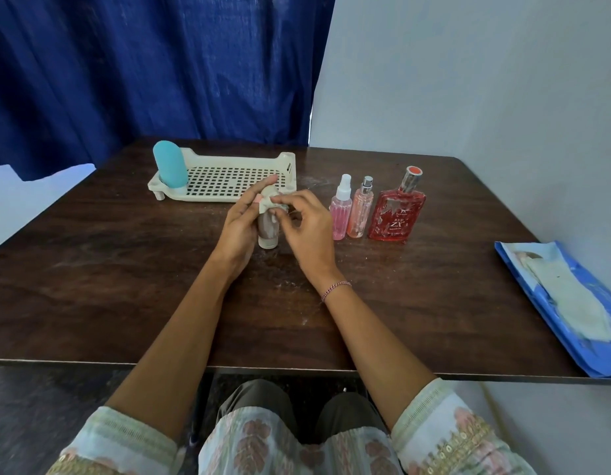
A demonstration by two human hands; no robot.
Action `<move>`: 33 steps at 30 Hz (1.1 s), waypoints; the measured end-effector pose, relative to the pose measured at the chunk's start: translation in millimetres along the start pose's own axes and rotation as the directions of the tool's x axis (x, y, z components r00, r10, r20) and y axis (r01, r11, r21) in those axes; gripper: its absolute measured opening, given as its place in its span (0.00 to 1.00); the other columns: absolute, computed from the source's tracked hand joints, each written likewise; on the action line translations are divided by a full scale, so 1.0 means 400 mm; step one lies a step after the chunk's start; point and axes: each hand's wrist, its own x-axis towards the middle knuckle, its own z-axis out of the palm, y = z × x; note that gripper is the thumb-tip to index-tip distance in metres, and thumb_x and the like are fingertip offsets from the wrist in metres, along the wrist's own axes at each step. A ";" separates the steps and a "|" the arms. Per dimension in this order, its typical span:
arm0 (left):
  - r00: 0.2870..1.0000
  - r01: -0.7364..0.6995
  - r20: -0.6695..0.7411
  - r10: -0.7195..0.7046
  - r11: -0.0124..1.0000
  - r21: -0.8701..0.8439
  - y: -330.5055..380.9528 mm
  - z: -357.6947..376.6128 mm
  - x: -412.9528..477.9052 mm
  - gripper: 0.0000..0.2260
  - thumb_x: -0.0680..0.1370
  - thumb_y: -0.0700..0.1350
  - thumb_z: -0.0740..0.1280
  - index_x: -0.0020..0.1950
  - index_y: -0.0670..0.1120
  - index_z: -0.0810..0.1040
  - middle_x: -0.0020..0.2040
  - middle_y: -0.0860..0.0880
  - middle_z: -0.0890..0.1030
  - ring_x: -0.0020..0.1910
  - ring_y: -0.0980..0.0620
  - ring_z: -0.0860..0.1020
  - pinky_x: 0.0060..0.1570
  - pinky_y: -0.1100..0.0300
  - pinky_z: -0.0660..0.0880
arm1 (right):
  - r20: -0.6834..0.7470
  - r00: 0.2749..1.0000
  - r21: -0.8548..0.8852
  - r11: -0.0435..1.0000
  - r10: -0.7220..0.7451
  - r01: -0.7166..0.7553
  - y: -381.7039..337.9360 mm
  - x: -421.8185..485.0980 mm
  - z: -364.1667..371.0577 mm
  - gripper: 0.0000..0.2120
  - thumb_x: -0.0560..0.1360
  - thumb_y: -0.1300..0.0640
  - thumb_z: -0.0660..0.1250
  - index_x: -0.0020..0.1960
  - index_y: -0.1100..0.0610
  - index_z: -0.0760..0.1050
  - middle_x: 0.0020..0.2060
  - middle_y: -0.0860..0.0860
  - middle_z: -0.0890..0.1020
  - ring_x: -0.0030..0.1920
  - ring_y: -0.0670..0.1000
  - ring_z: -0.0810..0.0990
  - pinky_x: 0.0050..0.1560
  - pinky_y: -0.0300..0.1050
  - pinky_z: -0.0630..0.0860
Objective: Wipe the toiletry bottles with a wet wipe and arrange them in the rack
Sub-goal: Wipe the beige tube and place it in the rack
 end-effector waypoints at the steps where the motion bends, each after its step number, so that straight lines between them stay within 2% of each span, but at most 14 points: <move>1: 1.000 0.001 0.008 -0.001 1.000 -0.012 -0.003 0.001 0.000 0.18 0.82 0.37 0.51 0.70 0.43 0.68 0.71 0.43 0.70 0.70 0.48 0.69 0.71 0.50 0.64 | -0.023 1.000 -0.005 1.000 0.010 -0.010 0.003 0.002 -0.002 0.08 0.73 0.63 0.70 0.52 0.61 0.80 0.46 0.53 0.80 0.47 0.46 0.78 0.49 0.42 0.78; 4: 0.999 0.005 0.044 -0.003 0.999 -0.045 -0.003 0.007 -0.002 0.17 0.82 0.36 0.51 0.69 0.44 0.69 0.69 0.43 0.72 0.69 0.48 0.70 0.69 0.52 0.67 | -0.058 0.998 -0.012 1.000 -0.004 0.003 0.005 -0.001 -0.005 0.08 0.74 0.63 0.68 0.53 0.63 0.79 0.47 0.54 0.80 0.48 0.47 0.79 0.50 0.44 0.78; 7: 0.999 0.012 0.043 -0.008 0.996 -0.088 0.001 0.007 -0.003 0.18 0.81 0.34 0.52 0.68 0.44 0.71 0.65 0.44 0.76 0.66 0.48 0.73 0.67 0.56 0.70 | 0.017 0.994 -0.042 0.993 -0.111 0.112 -0.011 -0.012 0.006 0.09 0.75 0.63 0.67 0.55 0.64 0.79 0.48 0.55 0.79 0.50 0.50 0.78 0.54 0.45 0.77; 9: 0.999 0.010 0.049 -0.005 0.994 -0.109 0.004 0.008 -0.002 0.18 0.81 0.34 0.53 0.68 0.43 0.71 0.64 0.44 0.76 0.66 0.48 0.73 0.65 0.57 0.71 | 0.019 0.991 -0.046 0.990 -0.131 0.132 -0.013 -0.011 0.008 0.09 0.75 0.65 0.67 0.55 0.64 0.79 0.48 0.56 0.79 0.50 0.51 0.78 0.54 0.47 0.77; 15: 0.997 0.018 0.071 -0.010 0.994 -0.104 0.005 0.010 -0.006 0.16 0.82 0.38 0.51 0.68 0.45 0.70 0.67 0.45 0.74 0.67 0.50 0.72 0.68 0.55 0.68 | -0.092 0.996 -0.065 0.998 0.012 -0.018 0.020 0.010 -0.005 0.09 0.75 0.65 0.67 0.54 0.63 0.79 0.48 0.55 0.80 0.48 0.48 0.78 0.50 0.47 0.79; 19: 0.997 0.038 0.078 -0.026 0.988 -0.151 0.006 0.019 -0.006 0.17 0.82 0.37 0.51 0.67 0.46 0.70 0.63 0.49 0.78 0.65 0.52 0.74 0.65 0.59 0.71 | -0.087 0.996 -0.023 1.000 -0.018 0.016 0.006 0.005 -0.011 0.08 0.75 0.65 0.67 0.54 0.64 0.79 0.47 0.55 0.79 0.48 0.44 0.76 0.50 0.43 0.78; 23: 0.996 0.042 0.081 -0.029 0.985 -0.166 0.012 0.016 -0.003 0.17 0.81 0.35 0.52 0.69 0.44 0.70 0.63 0.48 0.78 0.65 0.51 0.74 0.64 0.59 0.72 | -0.047 0.994 -0.022 0.995 -0.100 0.099 -0.013 0.002 -0.007 0.09 0.74 0.67 0.67 0.53 0.64 0.80 0.47 0.56 0.78 0.50 0.47 0.77 0.55 0.40 0.76; 26: 0.996 0.057 0.074 -0.044 0.981 -0.183 0.012 0.019 -0.004 0.16 0.82 0.36 0.51 0.67 0.45 0.70 0.61 0.52 0.80 0.64 0.54 0.75 0.64 0.60 0.72 | -0.094 0.995 -0.032 0.999 -0.031 0.028 -0.003 0.011 -0.006 0.08 0.74 0.67 0.67 0.52 0.64 0.80 0.47 0.55 0.79 0.48 0.45 0.76 0.52 0.38 0.76; 29: 0.995 0.053 0.097 -0.039 0.988 -0.147 0.010 0.023 -0.005 0.15 0.82 0.38 0.51 0.65 0.46 0.72 0.59 0.55 0.81 0.63 0.56 0.75 0.66 0.60 0.70 | -0.158 0.984 -0.037 0.996 0.080 -0.087 0.022 0.025 -0.017 0.06 0.74 0.65 0.68 0.50 0.63 0.80 0.45 0.54 0.80 0.44 0.46 0.78 0.46 0.41 0.79; 33: 0.994 0.050 0.107 -0.033 0.986 -0.159 0.008 0.017 -0.002 0.15 0.82 0.38 0.52 0.66 0.45 0.71 0.60 0.53 0.80 0.64 0.55 0.75 0.65 0.61 0.71 | -0.147 0.987 0.001 0.998 0.065 -0.066 0.008 0.026 -0.020 0.05 0.74 0.66 0.68 0.49 0.64 0.80 0.45 0.54 0.80 0.45 0.44 0.77 0.47 0.35 0.77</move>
